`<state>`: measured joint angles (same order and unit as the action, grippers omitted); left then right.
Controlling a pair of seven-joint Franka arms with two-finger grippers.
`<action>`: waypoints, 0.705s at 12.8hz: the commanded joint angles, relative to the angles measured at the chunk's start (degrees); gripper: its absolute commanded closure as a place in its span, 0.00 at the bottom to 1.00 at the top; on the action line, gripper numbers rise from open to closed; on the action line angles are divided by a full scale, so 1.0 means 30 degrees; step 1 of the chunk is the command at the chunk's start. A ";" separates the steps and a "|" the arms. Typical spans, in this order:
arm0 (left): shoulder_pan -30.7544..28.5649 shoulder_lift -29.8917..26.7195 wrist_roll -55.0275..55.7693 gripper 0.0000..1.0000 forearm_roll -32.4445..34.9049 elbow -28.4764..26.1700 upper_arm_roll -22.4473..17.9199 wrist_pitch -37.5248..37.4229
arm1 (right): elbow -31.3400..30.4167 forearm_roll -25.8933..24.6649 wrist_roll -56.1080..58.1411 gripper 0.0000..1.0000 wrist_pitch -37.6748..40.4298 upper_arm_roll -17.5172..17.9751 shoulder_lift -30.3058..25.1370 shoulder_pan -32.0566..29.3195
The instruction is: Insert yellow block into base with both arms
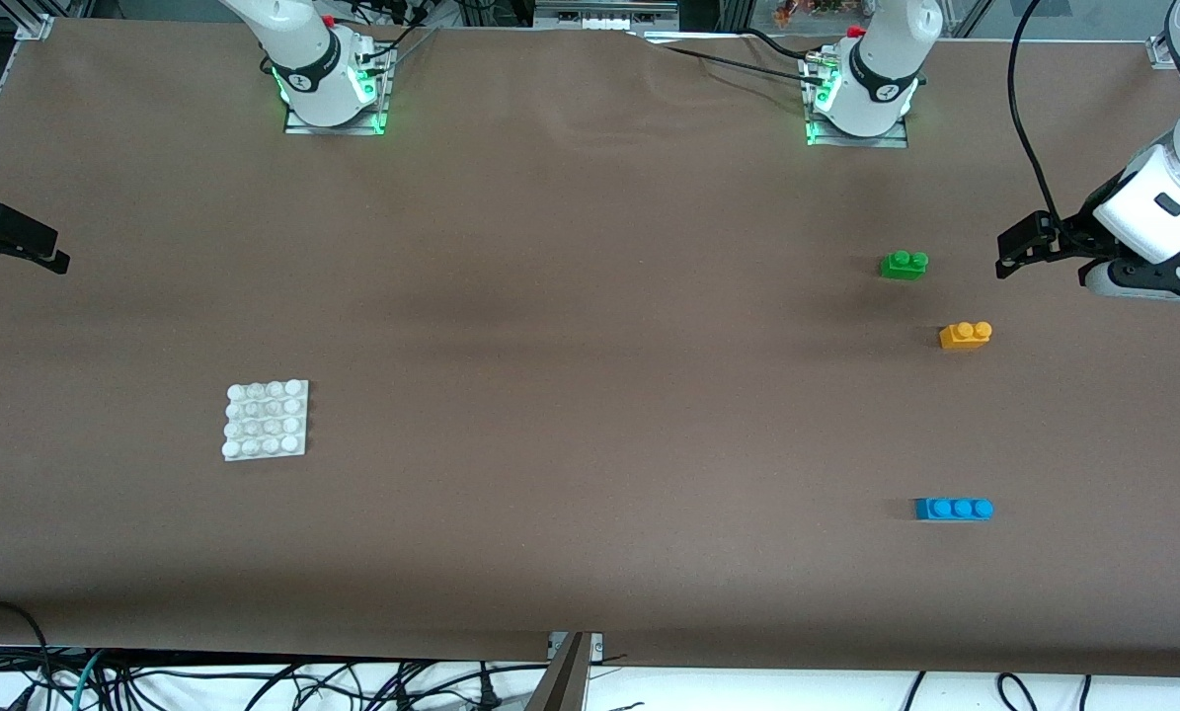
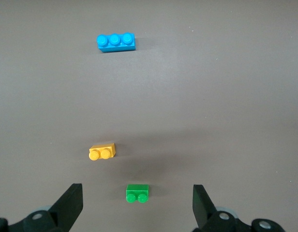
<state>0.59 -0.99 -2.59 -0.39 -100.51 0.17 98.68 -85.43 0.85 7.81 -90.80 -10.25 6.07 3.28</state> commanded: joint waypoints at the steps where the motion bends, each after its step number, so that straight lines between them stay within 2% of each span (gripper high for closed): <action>1: -0.0108 0.0358 -0.0015 0.00 0.0335 0.0662 0.0120 -0.0344 | 0.0293 -0.0311 -0.0259 0.00 0.0297 0.0339 0.0143 -0.0303; 9: -0.0108 0.0358 0.0014 0.00 0.0306 0.0721 0.0120 -0.0344 | 0.0293 -0.0311 -0.0289 0.00 0.0151 0.0310 0.0202 -0.0333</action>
<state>0.59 -0.70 -2.59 -0.39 -100.17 0.16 98.68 -85.42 0.74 7.61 -90.81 -10.25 6.44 3.15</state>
